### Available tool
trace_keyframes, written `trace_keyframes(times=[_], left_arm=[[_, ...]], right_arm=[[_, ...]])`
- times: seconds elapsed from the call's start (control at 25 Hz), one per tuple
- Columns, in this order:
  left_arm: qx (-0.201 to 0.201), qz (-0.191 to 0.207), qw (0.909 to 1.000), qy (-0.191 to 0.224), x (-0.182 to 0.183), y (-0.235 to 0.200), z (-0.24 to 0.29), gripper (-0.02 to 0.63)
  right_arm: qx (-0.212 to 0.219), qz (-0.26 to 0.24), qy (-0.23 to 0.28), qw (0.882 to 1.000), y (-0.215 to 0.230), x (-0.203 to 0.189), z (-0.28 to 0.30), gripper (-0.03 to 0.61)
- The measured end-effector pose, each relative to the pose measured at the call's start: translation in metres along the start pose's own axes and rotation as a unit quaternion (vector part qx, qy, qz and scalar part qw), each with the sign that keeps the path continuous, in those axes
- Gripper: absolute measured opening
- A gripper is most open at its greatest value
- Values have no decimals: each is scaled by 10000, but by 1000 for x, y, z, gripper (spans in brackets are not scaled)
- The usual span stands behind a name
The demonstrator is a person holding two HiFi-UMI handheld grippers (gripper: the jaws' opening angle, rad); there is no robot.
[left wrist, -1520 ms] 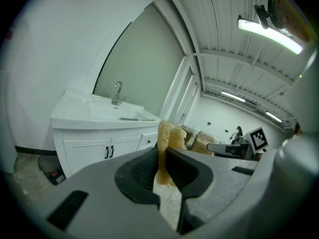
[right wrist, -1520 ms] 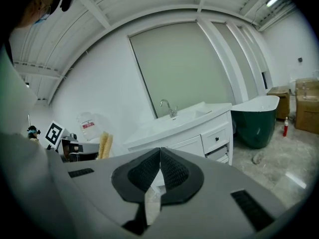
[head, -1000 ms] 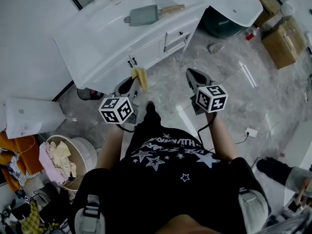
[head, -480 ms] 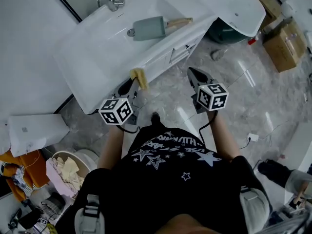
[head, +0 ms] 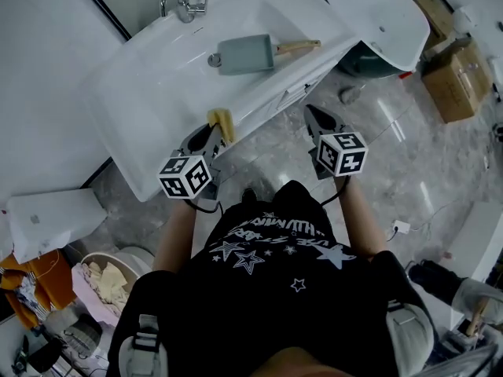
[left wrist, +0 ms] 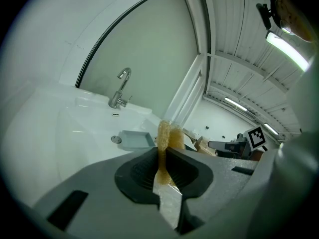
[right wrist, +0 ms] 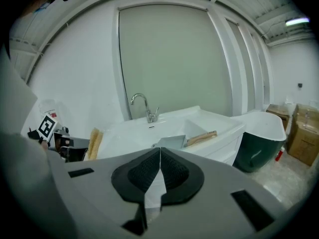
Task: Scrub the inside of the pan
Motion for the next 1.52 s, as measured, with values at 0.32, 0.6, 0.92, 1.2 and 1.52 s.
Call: trace_keyframes(times=[0.32,0.6,0.92,1.2,1.52], left_arm=[[270,-94,9996,17,8,-13,24,51],[797,-232,9964,164,29,-13,70,51],[1230,-349,9915,252,57,0,136,51],[1476,-345,9883,157,74,5,182,51],[1893,-333,9813,134,76,10,216,51]], right_arm=[[-12,-451,-56,9990,41,32,52,8],[30,-626,-282,9976,102,55,110,8],[373,-1186,-984,9873,170,74,169,8],[780,-1845,-1407,9696,199,86,207,9],[1437,-2801,-1933,9292,212,78,240,10]])
Point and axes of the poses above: the fingertips, and each gripper's own axes: z forward along the fingers, y to its right, x out of its top, the point moved 6 cm from there along -z, backward along the fingers, and after that the axes turned 1 degree about y, right-handed, at the moved point
